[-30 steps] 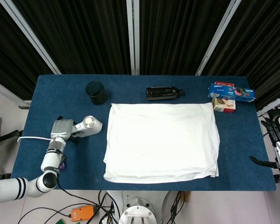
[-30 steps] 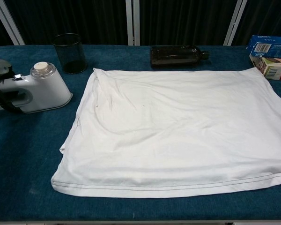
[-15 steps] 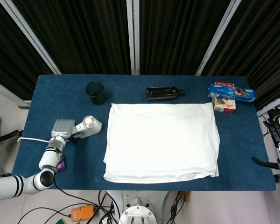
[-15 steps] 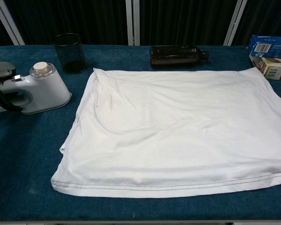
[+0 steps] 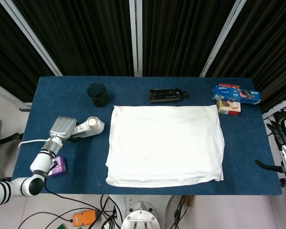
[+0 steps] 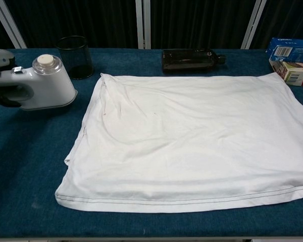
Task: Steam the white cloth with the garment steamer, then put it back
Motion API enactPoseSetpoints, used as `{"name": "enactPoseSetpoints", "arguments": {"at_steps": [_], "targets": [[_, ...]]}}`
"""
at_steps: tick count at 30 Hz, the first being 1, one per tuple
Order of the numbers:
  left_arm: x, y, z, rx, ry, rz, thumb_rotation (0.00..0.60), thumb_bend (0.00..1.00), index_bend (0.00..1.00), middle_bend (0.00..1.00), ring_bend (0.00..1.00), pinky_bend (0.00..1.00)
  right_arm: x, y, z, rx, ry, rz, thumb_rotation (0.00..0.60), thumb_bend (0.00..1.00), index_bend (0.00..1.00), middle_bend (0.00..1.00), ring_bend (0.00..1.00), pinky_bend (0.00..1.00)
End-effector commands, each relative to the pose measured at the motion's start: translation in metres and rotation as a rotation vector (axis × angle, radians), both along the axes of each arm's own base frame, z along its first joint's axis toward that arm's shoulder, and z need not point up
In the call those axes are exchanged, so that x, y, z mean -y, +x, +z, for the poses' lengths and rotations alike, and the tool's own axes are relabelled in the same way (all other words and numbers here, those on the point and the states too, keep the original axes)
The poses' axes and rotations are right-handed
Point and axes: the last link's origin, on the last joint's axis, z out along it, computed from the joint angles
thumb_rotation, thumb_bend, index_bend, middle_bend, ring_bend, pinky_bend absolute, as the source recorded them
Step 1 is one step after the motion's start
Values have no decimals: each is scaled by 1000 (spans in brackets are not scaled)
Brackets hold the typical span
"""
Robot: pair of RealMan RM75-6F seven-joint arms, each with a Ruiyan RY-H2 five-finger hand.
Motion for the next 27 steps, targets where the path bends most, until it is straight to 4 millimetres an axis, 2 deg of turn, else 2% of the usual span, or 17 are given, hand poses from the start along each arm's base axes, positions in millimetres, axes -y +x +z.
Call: {"name": "enactPoseSetpoints", "arguments": {"at_steps": [1,4,9,10,15,22,25,27], "targets": [[0,13,12,73,13,-46,600,587,843,919,825,770,1,3,-4,-13,22,6,600,148,0,48,0,62],[-1,30,11,121,-2,-96,600,582,843,919,825,770,3,7,-17,-45,88,20,600,148,0,48,0,62],[-1,70,-5,186,-66,-195,600,580,843,918,824,770,6,20,-63,-121,305,74,600,160,0,48,0,72],[-1,78,-9,195,-80,-213,600,580,843,918,824,770,6,23,-72,-130,341,87,600,195,0,48,0,77],[3,117,-36,199,-178,-302,600,580,843,916,822,770,3,31,-116,-174,511,133,600,500,22,48,0,86],[4,149,-70,106,-307,-356,599,579,843,915,819,770,6,32,-154,-200,586,138,600,842,75,68,6,111],[4,159,-80,70,-343,-357,577,580,843,914,817,770,6,30,-165,-210,626,133,600,964,93,93,31,134],[4,165,-85,40,-358,-360,562,580,843,913,815,770,6,29,-168,-207,643,128,600,997,103,109,50,155]]}}
